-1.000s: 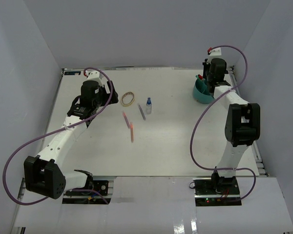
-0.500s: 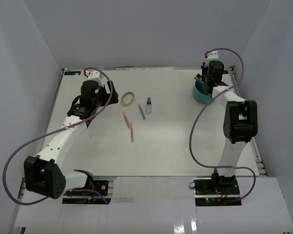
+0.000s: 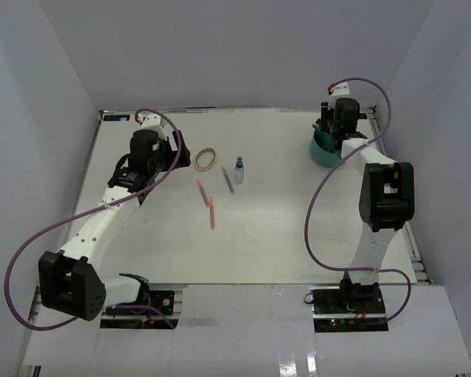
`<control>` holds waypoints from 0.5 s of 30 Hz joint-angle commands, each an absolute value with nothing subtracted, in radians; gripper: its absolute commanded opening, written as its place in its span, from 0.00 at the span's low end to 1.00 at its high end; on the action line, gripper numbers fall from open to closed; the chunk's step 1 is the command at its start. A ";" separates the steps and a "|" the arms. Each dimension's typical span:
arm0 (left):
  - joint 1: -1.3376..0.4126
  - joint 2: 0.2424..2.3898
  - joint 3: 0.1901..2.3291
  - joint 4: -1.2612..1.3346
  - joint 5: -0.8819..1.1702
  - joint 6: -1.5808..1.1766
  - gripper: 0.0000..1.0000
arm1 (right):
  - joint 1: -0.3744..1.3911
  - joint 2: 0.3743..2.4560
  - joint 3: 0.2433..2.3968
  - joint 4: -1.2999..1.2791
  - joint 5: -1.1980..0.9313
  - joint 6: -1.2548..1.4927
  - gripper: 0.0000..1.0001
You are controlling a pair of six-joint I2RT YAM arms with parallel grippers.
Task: Sort the stationery into containers
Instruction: Place the pen in the storage box, then pick up the pen from the center of the board.
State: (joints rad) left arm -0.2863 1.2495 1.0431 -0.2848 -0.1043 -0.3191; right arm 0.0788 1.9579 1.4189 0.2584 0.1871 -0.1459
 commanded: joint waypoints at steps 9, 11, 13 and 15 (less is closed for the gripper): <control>-0.288 1.220 1.051 -0.279 -0.092 -0.313 0.98 | 0.075 1.747 1.430 0.218 0.068 -0.110 0.59; -0.288 1.216 1.051 -0.281 -0.091 -0.314 0.98 | 0.075 1.712 1.427 0.204 0.051 -0.097 0.59; -0.288 1.215 1.048 -0.281 -0.089 -0.313 0.98 | 0.075 1.675 1.421 0.174 0.029 -0.081 0.60; -0.288 1.219 1.051 -0.281 -0.086 -0.314 0.98 | 0.075 1.643 1.392 0.155 0.011 -0.049 0.64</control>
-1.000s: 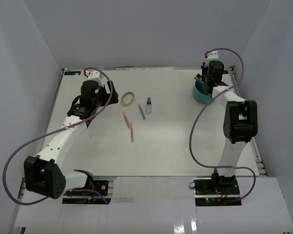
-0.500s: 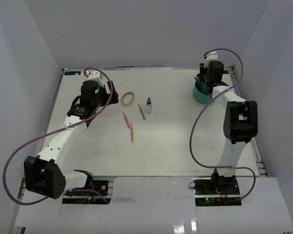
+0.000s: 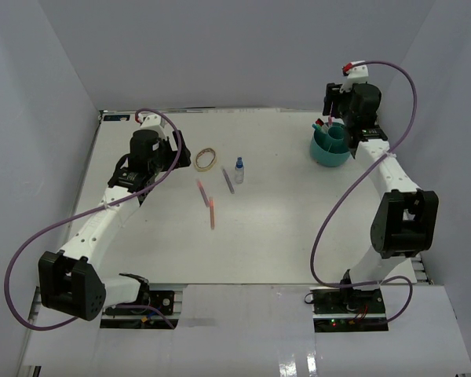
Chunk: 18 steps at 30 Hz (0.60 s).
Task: Sort the stationery into containers
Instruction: Pick up the pen from the center of the board.
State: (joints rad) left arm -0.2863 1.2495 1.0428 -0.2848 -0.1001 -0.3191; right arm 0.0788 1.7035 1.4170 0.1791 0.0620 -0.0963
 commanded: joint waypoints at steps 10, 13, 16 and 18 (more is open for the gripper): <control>-0.288 1.298 1.072 -0.360 -0.060 -0.362 0.98 | 0.075 1.249 1.109 0.095 -0.066 0.175 0.90; -0.288 1.353 1.077 -0.413 -0.035 -0.374 0.98 | 0.075 1.108 0.993 0.061 -0.084 0.227 0.96; -0.290 1.411 1.077 -0.459 -0.018 -0.408 0.98 | 0.075 0.964 0.859 0.051 -0.092 0.273 0.98; -0.291 1.448 1.080 -0.478 -0.006 -0.440 0.98 | 0.075 0.869 0.758 0.051 -0.092 0.291 0.98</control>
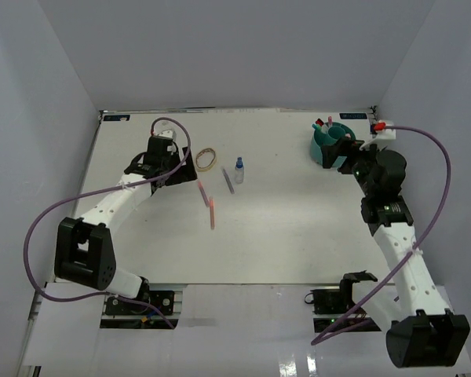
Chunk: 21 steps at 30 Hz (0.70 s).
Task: Sort the stationery into containers
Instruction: Pick up the pen from the center of the board.
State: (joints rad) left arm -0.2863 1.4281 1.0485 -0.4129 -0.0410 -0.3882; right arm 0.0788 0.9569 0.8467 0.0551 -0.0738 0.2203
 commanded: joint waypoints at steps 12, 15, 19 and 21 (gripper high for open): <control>-0.429 1.652 1.157 -0.551 -0.135 -0.584 0.98 | 0.123 0.660 0.535 0.074 -0.126 0.316 0.98; -0.452 1.716 1.195 -0.563 -0.167 -0.606 0.94 | 0.156 0.635 0.526 0.074 -0.114 0.305 0.98; -0.466 1.788 1.249 -0.598 -0.212 -0.620 0.87 | 0.176 0.614 0.512 0.072 -0.086 0.295 0.98; -0.468 1.809 1.262 -0.601 -0.236 -0.624 0.80 | 0.182 0.606 0.511 0.072 -0.078 0.291 0.98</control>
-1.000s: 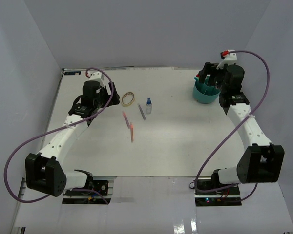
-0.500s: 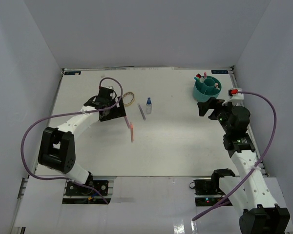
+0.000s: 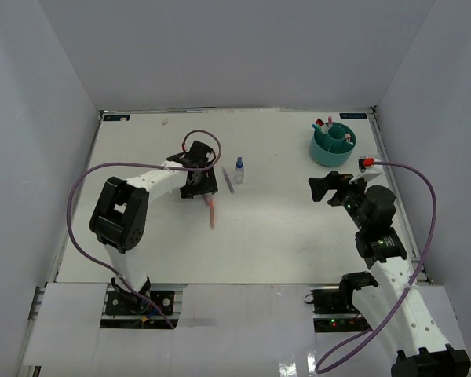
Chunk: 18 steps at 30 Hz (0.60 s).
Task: Sort the stationery into containers
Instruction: Pick up the pen from the center of the board.
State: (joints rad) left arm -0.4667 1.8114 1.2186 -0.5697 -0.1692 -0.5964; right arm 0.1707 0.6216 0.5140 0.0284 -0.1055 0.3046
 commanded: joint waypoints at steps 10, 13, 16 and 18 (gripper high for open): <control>-0.468 1.864 1.276 -0.603 -0.275 -0.643 0.59 | 0.199 0.597 0.505 0.075 -0.061 0.279 0.98; -0.468 1.881 1.278 -0.598 -0.265 -0.647 0.56 | 0.201 0.595 0.503 0.077 -0.061 0.279 0.98; -0.468 1.890 1.275 -0.591 -0.258 -0.649 0.54 | 0.201 0.598 0.502 0.078 -0.060 0.279 0.98; -0.469 1.896 1.278 -0.589 -0.258 -0.649 0.52 | 0.201 0.595 0.502 0.078 -0.060 0.278 0.98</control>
State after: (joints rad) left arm -0.4671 1.8908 1.2575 -0.5957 -0.2554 -0.6365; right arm 0.1951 0.6075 0.5076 0.0280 -0.0738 0.2913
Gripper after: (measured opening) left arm 0.529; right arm 0.981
